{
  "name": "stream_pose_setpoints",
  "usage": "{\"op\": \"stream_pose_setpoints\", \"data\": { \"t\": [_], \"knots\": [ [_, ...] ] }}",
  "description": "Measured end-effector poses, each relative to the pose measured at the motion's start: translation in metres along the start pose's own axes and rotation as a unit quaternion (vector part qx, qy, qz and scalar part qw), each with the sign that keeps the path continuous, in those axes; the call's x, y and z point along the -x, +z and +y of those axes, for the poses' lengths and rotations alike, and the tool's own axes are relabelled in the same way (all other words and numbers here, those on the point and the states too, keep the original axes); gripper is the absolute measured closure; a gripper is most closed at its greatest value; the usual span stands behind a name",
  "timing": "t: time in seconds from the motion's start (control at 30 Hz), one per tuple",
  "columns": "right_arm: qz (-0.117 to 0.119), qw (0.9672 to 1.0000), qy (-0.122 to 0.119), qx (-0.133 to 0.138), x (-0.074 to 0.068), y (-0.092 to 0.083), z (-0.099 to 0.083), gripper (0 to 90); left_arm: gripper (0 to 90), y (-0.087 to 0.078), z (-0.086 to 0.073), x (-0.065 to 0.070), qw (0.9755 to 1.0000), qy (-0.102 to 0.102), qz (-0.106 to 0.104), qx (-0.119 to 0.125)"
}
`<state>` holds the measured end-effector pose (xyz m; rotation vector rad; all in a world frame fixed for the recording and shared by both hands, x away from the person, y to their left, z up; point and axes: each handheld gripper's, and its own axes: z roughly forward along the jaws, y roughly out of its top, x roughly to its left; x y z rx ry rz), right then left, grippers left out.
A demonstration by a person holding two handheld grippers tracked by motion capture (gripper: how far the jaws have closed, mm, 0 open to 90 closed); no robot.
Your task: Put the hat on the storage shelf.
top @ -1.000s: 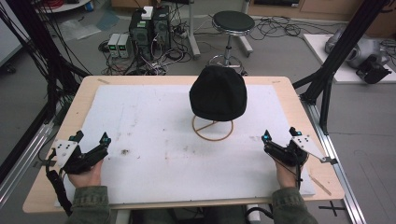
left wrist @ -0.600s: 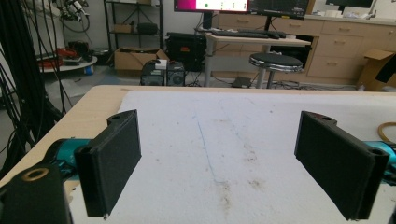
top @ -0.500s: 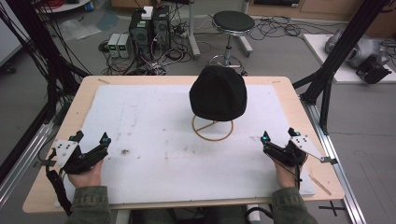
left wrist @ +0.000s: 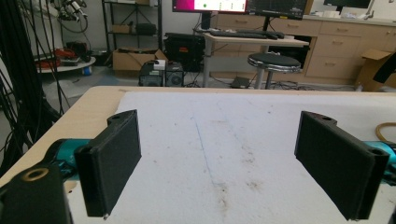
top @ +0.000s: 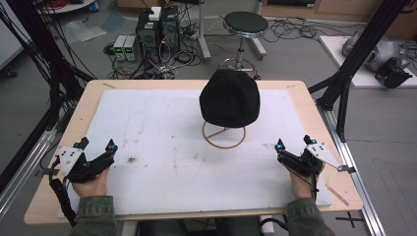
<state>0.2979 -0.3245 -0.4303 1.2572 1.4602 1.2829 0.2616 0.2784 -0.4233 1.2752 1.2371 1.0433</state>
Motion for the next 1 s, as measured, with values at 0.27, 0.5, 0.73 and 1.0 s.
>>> {"op": "stream_pose_setpoints", "data": {
  "t": [0.27, 0.5, 0.73, 1.0],
  "knots": [
    [-0.001, 1.0000, 0.000, -0.004, 0.0010, -0.0005, -0.0011, 3.1, 14.7, 0.0013, -0.0001, 0.0006, 1.0000, -0.001, -0.002, -0.001],
    [0.000, 1.0000, -0.007, -0.006, 0.0000, -0.0006, -0.0018, 3.1, 14.7, 0.0020, 0.0002, 0.0009, 1.0000, -0.003, -0.001, 0.000],
    [0.000, 1.0000, -0.004, -0.009, -0.0003, -0.0003, -0.0024, 3.1, 14.7, 0.0027, 0.0000, 0.0006, 1.0000, -0.003, -0.002, -0.002],
    [0.001, 0.9999, -0.004, -0.011, 0.0005, 0.0004, -0.0027, 3.1, 14.7, 0.0026, -0.0003, 0.0004, 1.0000, -0.002, -0.003, -0.002]
  ]
}}
